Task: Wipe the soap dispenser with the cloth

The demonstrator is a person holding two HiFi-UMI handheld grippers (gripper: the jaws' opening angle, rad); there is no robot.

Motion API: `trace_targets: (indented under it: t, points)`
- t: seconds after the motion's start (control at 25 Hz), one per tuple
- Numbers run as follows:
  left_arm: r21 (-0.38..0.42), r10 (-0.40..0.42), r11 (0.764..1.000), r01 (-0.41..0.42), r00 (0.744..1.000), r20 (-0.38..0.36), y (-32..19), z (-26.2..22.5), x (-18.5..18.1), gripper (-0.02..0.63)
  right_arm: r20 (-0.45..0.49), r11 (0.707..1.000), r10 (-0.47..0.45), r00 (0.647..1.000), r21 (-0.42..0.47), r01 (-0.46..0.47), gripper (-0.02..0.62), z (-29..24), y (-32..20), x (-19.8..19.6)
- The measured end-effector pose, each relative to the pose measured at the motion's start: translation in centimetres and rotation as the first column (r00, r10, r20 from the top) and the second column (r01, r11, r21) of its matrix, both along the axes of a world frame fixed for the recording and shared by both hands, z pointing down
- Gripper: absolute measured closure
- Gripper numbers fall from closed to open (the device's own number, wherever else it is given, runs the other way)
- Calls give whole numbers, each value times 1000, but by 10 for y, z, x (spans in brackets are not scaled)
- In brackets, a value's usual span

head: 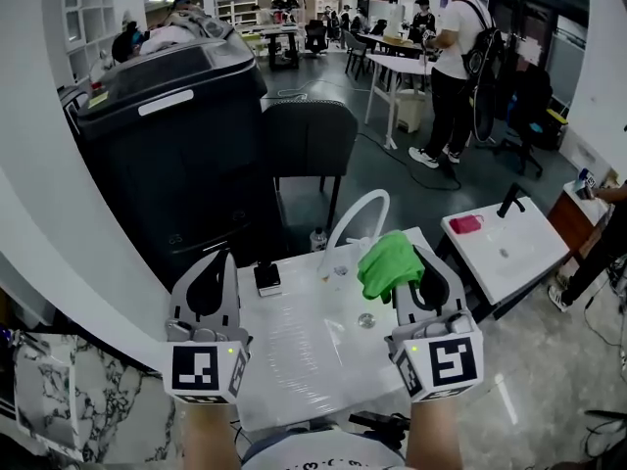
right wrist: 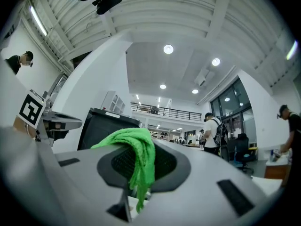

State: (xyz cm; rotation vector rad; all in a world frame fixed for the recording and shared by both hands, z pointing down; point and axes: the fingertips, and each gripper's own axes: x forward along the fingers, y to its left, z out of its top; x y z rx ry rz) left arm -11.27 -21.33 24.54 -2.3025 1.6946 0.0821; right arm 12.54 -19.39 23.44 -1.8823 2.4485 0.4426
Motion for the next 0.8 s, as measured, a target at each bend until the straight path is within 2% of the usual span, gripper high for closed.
trace_targets:
  t: [0.36,0.8]
  points:
    - [20,3,1000,-4,1000,18,-6,-10,-4,591,-3,1000,-11,1000,24,11,532,-6,-2,-12]
    - [8,23,1000,-23,999,24,-17,-3,-1,589,-23,1000,-2,1000,15,2,532,-1,-11,-14]
